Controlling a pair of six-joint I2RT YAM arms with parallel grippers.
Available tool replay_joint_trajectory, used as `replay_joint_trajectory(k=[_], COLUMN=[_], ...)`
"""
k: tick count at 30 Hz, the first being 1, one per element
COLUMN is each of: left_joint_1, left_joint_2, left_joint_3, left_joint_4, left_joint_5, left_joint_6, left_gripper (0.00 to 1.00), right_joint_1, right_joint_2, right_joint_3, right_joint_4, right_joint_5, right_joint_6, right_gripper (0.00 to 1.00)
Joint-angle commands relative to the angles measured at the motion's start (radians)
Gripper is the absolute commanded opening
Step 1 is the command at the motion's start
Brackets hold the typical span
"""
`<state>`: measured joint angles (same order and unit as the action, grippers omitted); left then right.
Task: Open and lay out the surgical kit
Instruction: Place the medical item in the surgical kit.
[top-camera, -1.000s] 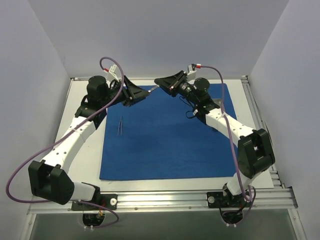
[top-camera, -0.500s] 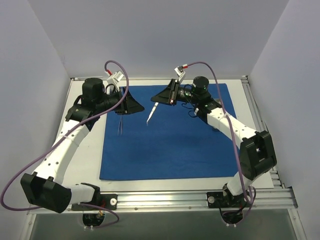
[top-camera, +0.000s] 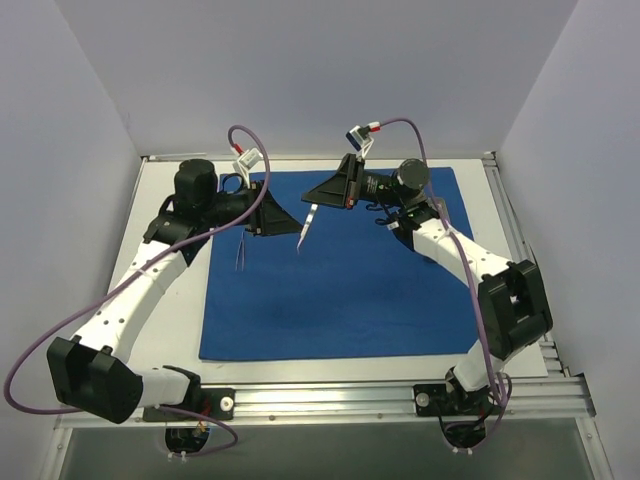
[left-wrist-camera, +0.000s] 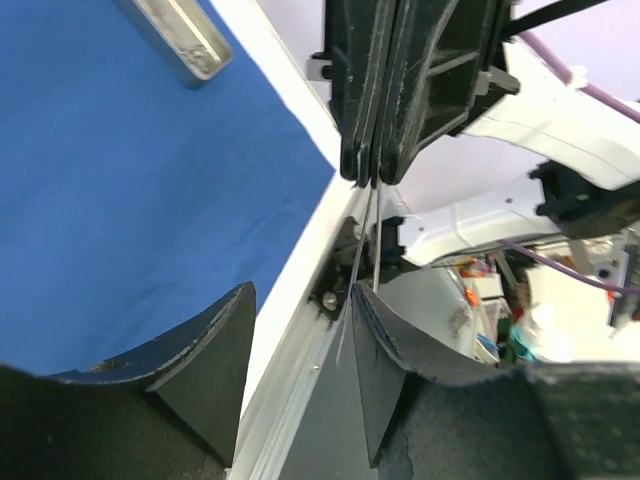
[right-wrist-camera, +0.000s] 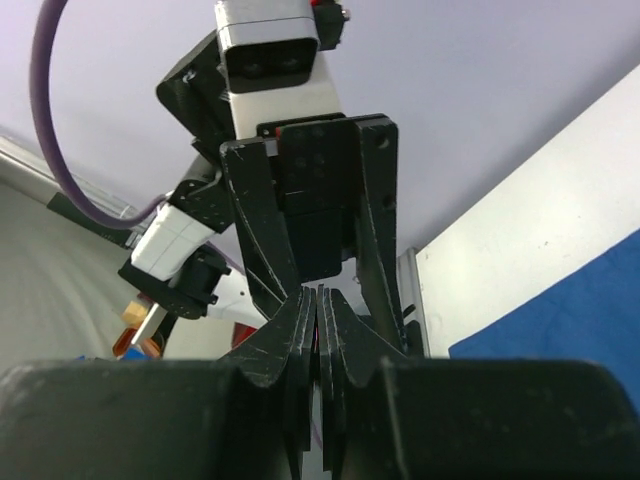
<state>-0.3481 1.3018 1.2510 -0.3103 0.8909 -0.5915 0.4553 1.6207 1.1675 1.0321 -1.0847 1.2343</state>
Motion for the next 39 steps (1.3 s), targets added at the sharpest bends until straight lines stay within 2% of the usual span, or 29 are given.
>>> replay_joint_trajectory(k=[1,7,11,14,18,21,29,36,39], left_joint_1=[-0.012,-0.012,-0.008,-0.005,0.03,0.035,-0.005,-0.032,-0.032], left_joint_2=[0.005,-0.001,-0.013,-0.009,-0.015,-0.009,0.002,0.002,0.005], left_joint_3=[-0.013,-0.045,-0.038,-0.016,-0.022,-0.028,-0.033,-0.032,-0.025], left_joint_4=[0.155,0.237,0.206,0.163,0.184,0.247,0.267,0.212,0.188], left_joint_5=[0.1,0.123,0.088,0.048,0.023,0.046,0.105,0.102,0.1], left_joint_6=[-0.068,-0.128,-0.11,-0.087,-0.116,-0.156,-0.148,-0.113,-0.1], left_gripper=[0.52,0.58,0.63,0.64,0.66,0.66,0.66,0.58,0.49], right_joint_1=[0.011,0.019,0.02,0.022,0.023,0.023,0.026,0.036,0.037], right_joint_2=[0.019,0.033,0.025,0.024,0.015,0.005,0.01,0.038,0.047], right_joint_3=[0.015,0.012,-0.009,-0.016,-0.011,-0.008,0.009,0.044,0.049], right_joint_4=[0.187,0.207,0.206,0.194,0.122,0.033,0.003,0.037,0.056], right_joint_5=[-0.035,-0.05,-0.053,-0.055,-0.055,-0.054,-0.053,-0.054,-0.053], right_joint_6=[0.08,0.088,0.083,0.076,0.025,-0.042,-0.062,-0.035,-0.022], right_gripper=[0.0,0.0,0.0,0.0,0.0,0.0,0.0,0.0,0.0])
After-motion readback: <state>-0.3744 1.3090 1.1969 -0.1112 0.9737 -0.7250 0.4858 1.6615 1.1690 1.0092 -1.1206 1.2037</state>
